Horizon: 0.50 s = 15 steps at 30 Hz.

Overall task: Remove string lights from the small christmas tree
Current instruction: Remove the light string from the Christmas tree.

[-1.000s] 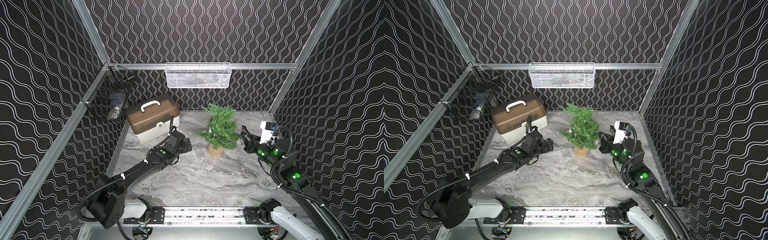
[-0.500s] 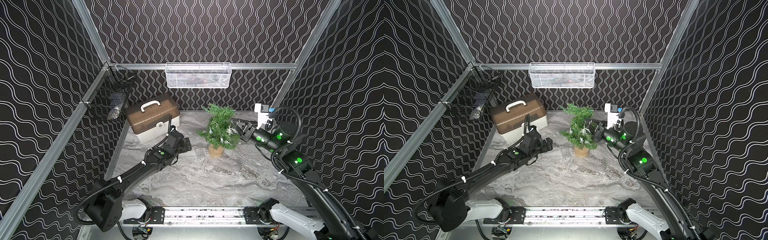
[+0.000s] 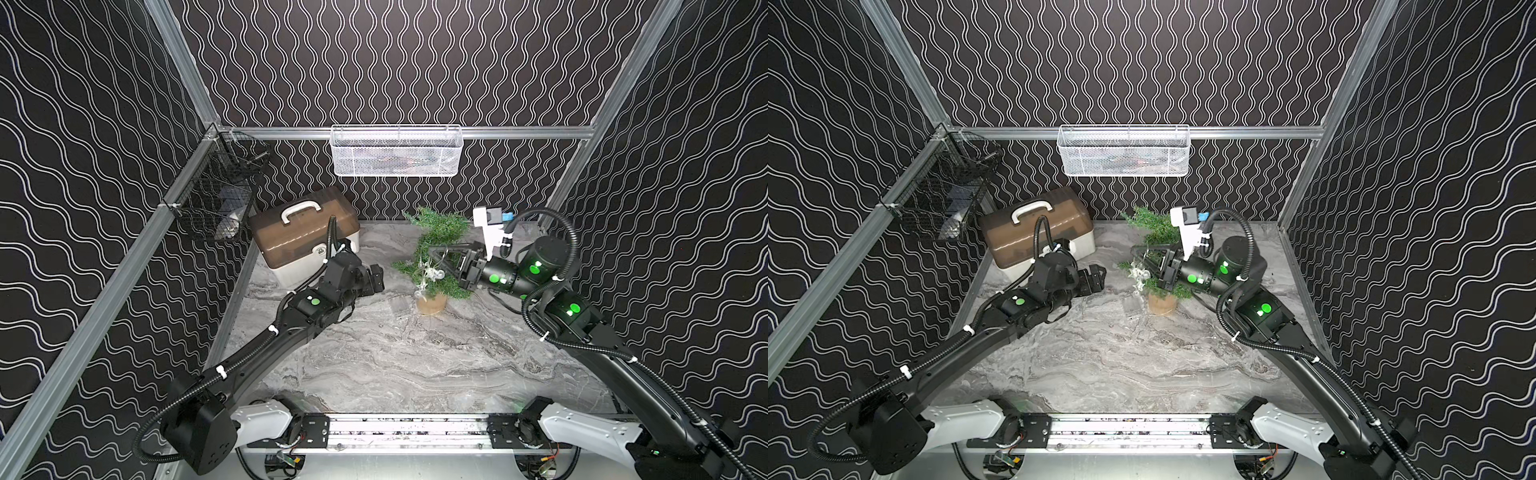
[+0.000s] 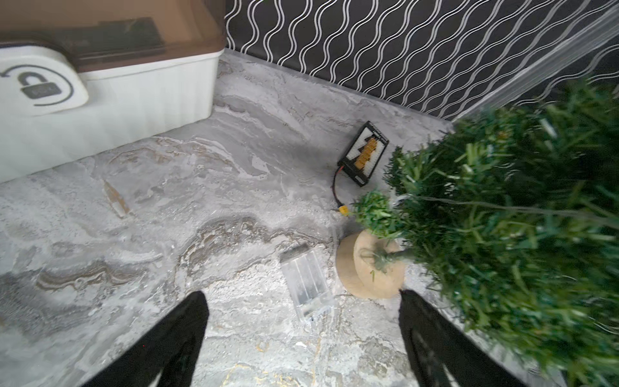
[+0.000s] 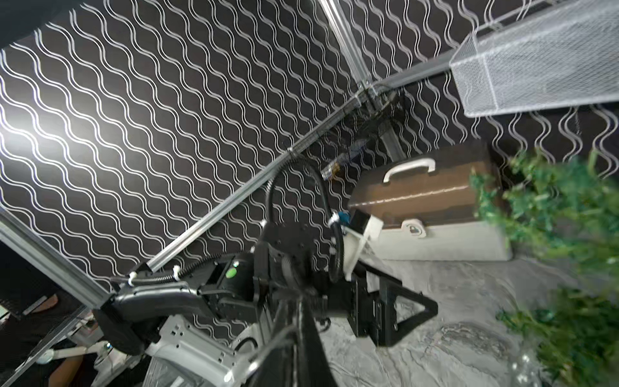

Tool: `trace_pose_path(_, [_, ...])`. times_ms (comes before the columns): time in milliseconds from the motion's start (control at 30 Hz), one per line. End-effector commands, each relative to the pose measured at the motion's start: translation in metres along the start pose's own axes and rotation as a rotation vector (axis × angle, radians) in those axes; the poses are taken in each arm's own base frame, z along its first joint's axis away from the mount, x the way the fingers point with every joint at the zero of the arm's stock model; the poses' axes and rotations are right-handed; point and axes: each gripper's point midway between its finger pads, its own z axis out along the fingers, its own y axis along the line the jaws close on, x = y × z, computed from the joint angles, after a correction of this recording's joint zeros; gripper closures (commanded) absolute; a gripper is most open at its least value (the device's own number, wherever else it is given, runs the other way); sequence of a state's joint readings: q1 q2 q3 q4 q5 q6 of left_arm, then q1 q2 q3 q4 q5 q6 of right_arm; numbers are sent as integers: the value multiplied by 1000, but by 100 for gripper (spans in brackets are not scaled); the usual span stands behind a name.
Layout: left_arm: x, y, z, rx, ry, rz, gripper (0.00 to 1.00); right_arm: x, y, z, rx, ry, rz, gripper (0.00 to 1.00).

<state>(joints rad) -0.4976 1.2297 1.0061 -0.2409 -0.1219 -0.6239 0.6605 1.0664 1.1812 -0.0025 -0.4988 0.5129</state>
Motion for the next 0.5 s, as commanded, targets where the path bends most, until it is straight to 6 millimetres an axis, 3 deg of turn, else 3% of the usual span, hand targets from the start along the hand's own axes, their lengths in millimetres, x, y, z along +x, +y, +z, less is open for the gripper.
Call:
trace_pose_path(0, [-2,-28,-7,157,47,33,9,33,-14,0,6,69,43,100])
trace_pose_path(133, [-2,-56,-12,296,83,78,12,66,-43,-13,105,77,58,100])
trace_pose_path(467, [7,-107,-16,558,131,132,22,104,-67,-29,183,110,113,100])
